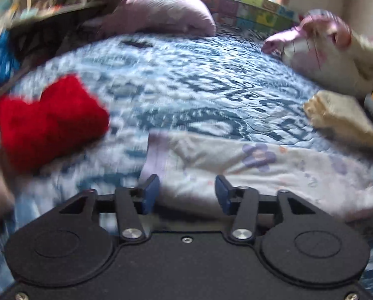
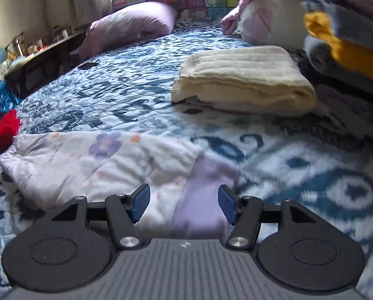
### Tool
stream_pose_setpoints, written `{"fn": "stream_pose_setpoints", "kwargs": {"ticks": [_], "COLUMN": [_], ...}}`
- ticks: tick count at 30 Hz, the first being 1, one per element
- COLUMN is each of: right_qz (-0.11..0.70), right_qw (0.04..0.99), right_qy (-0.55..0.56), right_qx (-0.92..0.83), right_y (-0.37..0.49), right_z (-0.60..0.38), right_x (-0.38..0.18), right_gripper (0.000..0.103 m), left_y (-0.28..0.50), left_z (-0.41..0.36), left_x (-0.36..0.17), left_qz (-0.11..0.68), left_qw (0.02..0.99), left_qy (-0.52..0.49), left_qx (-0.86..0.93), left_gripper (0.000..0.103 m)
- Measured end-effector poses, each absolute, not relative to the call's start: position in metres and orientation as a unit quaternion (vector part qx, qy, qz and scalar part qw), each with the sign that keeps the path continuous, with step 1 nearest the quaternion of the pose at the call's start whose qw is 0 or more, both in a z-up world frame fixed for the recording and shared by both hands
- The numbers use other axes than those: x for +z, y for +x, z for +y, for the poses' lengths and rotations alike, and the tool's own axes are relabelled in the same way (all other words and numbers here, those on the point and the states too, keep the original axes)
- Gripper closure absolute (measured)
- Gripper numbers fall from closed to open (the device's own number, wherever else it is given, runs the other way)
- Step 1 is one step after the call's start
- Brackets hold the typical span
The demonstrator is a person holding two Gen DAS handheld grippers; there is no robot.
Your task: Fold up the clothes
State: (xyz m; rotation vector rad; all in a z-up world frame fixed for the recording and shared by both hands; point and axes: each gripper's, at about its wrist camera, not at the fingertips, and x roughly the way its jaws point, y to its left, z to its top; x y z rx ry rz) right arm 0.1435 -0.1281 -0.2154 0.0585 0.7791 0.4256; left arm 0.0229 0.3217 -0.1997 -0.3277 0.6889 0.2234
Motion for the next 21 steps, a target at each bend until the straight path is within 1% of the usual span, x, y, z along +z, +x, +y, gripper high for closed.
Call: {"fn": "stream_pose_setpoints", "kwargs": {"ticks": [2,5,6,10,13,17,19,21], "right_qz": [0.385,0.399,0.404,0.425,0.421,0.41,0.409,0.414], "right_qw": [0.898,0.885,0.879,0.843,0.841,0.825,0.818,0.818], "right_qy": [0.069,0.139,0.165,0.269,0.286,0.344,0.362,0.358], "right_qx": [0.2,0.195,0.195,0.191,0.184,0.184,0.179,0.177], "right_y": [0.133,0.121,0.117,0.113,0.116,0.126,0.134,0.142], "right_z": [-0.14,-0.157,-0.162,-0.178,-0.178,-0.185,-0.188,-0.185], "right_x": [-0.22,-0.231,-0.235,-0.255,-0.261,-0.266,-0.27,-0.274], "right_gripper": [0.042,0.041,0.038,0.035,0.035,0.035,0.035,0.035], "left_y": [0.008,0.001,0.001,0.008,0.014,0.021,0.029,0.037], "left_z": [0.331,0.343,0.346,0.356,0.363,0.377,0.378,0.374], "left_x": [-0.206,-0.224,-0.23,-0.243,-0.25,-0.262,-0.264,-0.266], "left_qz": [0.334,0.343,0.344,0.333,0.32,0.294,0.287,0.279], "left_qw": [0.913,0.887,0.879,0.861,0.848,0.827,0.825,0.83], "left_qy": [-0.211,-0.291,-0.313,-0.373,-0.414,-0.473,-0.479,-0.476], "left_qx": [0.1,0.103,0.1,0.091,0.084,0.078,0.081,0.084], "left_gripper": [0.045,0.045,0.045,0.045,0.045,0.045,0.045,0.046]}}
